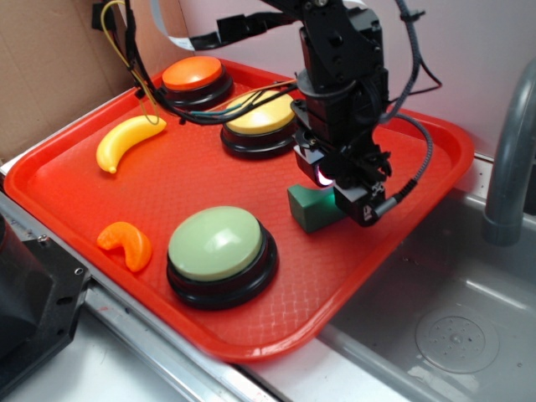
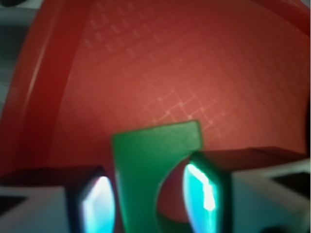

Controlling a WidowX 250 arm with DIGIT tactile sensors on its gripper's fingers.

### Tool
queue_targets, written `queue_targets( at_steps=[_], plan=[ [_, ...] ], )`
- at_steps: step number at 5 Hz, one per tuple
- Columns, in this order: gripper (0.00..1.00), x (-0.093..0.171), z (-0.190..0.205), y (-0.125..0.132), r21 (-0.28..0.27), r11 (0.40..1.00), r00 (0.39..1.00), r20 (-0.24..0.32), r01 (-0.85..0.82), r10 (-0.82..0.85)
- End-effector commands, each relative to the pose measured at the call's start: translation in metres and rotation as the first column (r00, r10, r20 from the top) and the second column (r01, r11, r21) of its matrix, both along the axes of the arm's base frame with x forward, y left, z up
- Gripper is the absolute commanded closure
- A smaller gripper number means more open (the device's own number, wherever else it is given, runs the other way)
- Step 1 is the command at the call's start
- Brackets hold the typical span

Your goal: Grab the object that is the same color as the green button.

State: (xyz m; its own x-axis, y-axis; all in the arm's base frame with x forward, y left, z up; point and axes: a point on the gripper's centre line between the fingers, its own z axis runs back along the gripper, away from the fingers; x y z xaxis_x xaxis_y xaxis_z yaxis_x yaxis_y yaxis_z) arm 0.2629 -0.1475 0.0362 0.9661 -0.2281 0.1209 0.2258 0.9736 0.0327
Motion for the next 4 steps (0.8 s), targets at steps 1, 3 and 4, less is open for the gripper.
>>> queue_targets(
  at_steps=[1,3,4],
  plan=[
    [1.00,0.008,0.003,0.004,0.016,0.999,0.998,0.029,-0.051,0.050],
    [1.00,0.007,0.040,0.033,0.129,0.980,0.988,0.058,-0.152,0.146],
    [1.00,0.002,0.083,0.044,0.133,0.975,0.982,0.089,-0.177,0.166]
  ],
)
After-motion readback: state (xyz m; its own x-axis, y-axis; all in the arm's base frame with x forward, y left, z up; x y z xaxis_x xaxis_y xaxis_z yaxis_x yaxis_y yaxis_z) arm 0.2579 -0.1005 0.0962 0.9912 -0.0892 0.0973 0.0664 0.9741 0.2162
